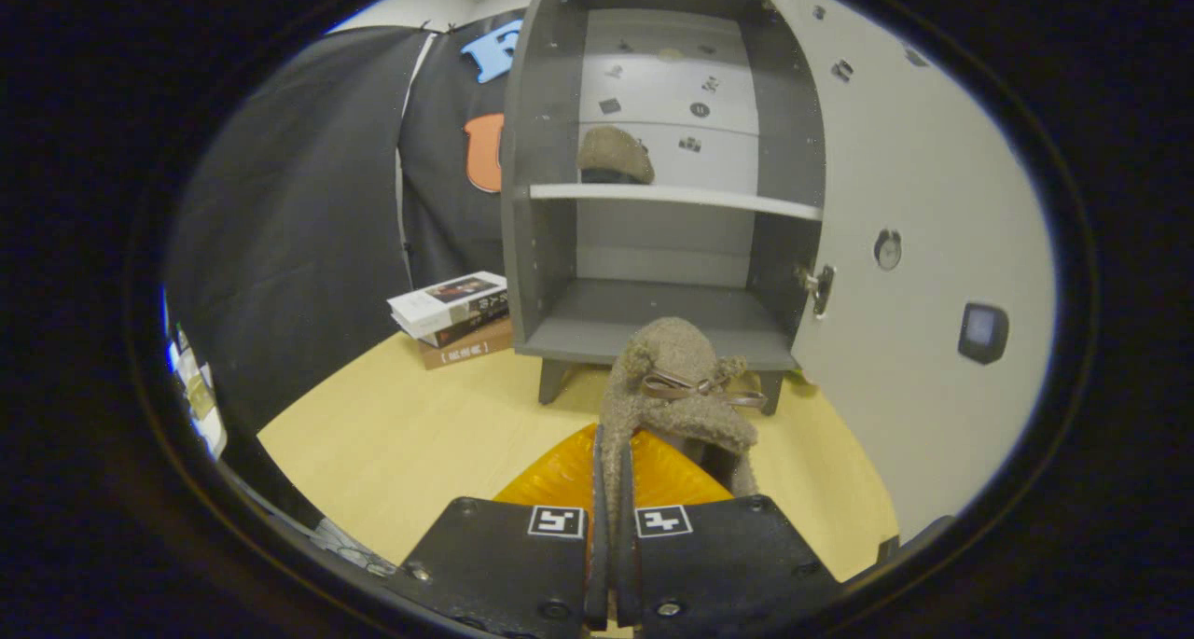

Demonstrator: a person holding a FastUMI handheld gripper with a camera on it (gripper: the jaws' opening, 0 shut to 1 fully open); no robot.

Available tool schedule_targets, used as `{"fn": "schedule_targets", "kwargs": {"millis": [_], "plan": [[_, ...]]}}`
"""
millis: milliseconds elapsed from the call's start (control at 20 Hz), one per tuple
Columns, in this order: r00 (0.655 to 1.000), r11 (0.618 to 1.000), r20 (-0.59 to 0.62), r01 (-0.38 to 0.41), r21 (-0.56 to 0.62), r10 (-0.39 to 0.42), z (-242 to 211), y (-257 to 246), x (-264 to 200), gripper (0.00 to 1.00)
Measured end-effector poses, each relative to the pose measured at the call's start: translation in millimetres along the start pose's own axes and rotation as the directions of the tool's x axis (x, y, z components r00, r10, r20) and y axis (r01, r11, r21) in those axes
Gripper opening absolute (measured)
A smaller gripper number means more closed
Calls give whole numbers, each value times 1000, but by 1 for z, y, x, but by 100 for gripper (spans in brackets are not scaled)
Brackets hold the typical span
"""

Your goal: Open the shoe cabinet door, grab the shoes and put them into the shoe cabinet, then close the shoe cabinet door.

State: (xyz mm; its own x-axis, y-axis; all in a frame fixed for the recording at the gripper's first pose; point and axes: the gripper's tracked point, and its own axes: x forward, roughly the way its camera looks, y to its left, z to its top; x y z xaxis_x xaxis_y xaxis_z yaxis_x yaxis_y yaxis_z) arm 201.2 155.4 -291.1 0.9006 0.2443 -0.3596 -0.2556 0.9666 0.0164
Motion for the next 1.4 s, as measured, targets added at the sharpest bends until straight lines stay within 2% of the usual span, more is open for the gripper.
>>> {"fn": "schedule_targets", "kwargs": {"millis": [100,350,550,750,850,1050,1400], "plan": [[998,999,54,-15,-29,16,35,11,-18,7],[981,992,192,28,-126,-3,122,21,-64,7],[961,981,277,48,-186,6,177,33,-96,7],[950,979,311,73,-193,-9,213,35,-106,7],[947,978,321,69,-199,-1,227,38,-99,7],[955,981,296,90,-169,-37,242,26,-67,7],[974,986,204,121,-114,-96,262,-27,32,8]]}}
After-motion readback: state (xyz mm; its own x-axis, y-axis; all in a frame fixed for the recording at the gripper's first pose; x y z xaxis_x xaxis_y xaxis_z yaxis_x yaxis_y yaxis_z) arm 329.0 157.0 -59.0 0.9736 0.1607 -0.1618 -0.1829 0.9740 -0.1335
